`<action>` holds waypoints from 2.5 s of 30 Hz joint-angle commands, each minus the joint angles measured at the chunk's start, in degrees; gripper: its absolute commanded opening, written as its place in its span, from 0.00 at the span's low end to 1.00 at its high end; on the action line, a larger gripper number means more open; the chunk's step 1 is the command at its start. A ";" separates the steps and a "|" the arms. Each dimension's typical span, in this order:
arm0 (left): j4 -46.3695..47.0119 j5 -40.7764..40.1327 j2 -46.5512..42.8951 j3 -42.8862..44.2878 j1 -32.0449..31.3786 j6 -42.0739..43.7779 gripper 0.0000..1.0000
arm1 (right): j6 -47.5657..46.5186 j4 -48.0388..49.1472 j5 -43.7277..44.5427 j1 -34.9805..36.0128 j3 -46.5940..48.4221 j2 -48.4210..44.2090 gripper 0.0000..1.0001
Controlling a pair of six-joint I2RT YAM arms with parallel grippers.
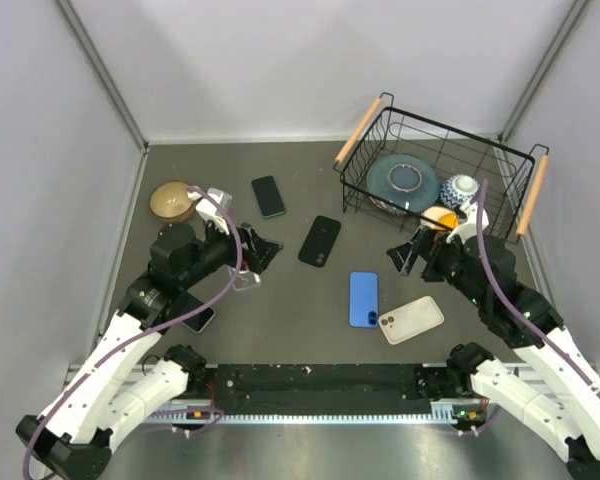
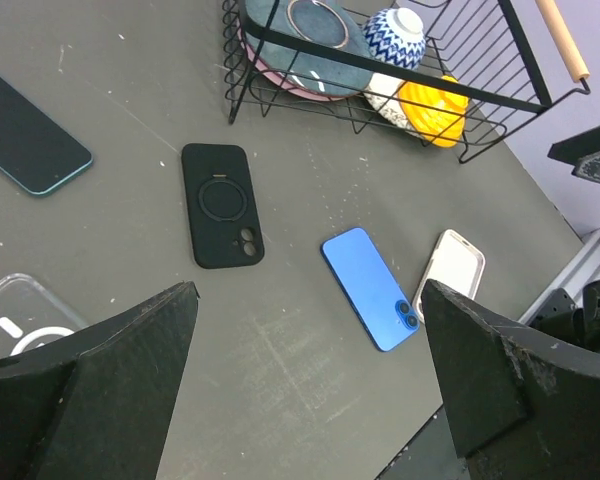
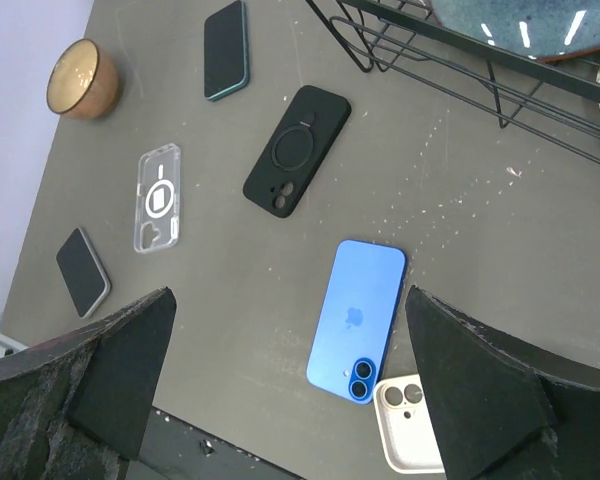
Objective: Put the phone into the phone case
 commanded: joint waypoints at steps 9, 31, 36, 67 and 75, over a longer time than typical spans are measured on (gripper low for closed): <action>-0.79 -19.96 1.09 -0.20 -0.03 -2.58 0.99 | -0.38 1.65 -0.82 0.74 0.40 -1.08 0.99; -26.56 -34.94 30.97 0.85 21.68 -33.43 0.97 | -1.27 5.17 -4.41 0.82 -6.73 -5.12 0.99; -16.74 -25.20 32.20 -0.46 21.07 -26.78 0.89 | -1.87 5.17 -5.47 0.74 -6.90 -4.68 0.99; -3.00 -3.05 56.02 15.09 17.82 -4.79 0.75 | -3.73 5.52 -7.14 0.74 -6.38 -8.46 0.99; 0.17 2.87 54.71 17.64 9.65 0.14 0.75 | -4.43 5.52 -7.49 0.74 -5.41 -8.11 0.99</action>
